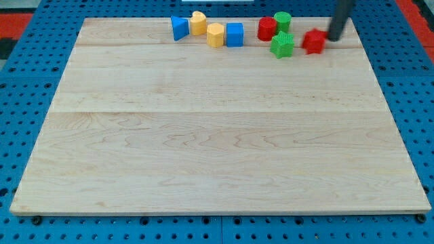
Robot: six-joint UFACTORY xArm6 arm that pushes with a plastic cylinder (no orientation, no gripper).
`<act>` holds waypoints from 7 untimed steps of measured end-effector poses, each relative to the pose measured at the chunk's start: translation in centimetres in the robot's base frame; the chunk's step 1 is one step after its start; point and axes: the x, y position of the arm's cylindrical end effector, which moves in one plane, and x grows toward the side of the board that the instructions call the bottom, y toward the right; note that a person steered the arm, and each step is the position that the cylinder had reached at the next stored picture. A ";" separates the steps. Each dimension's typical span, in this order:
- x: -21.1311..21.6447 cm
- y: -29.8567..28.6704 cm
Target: Push the yellow heart and blue triangle away from the group of blocks
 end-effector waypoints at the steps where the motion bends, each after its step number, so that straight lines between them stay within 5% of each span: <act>1: 0.8 -2.4; 3: -6.7 1.2; 4: -6.7 -0.4; 7: -6.5 -16.7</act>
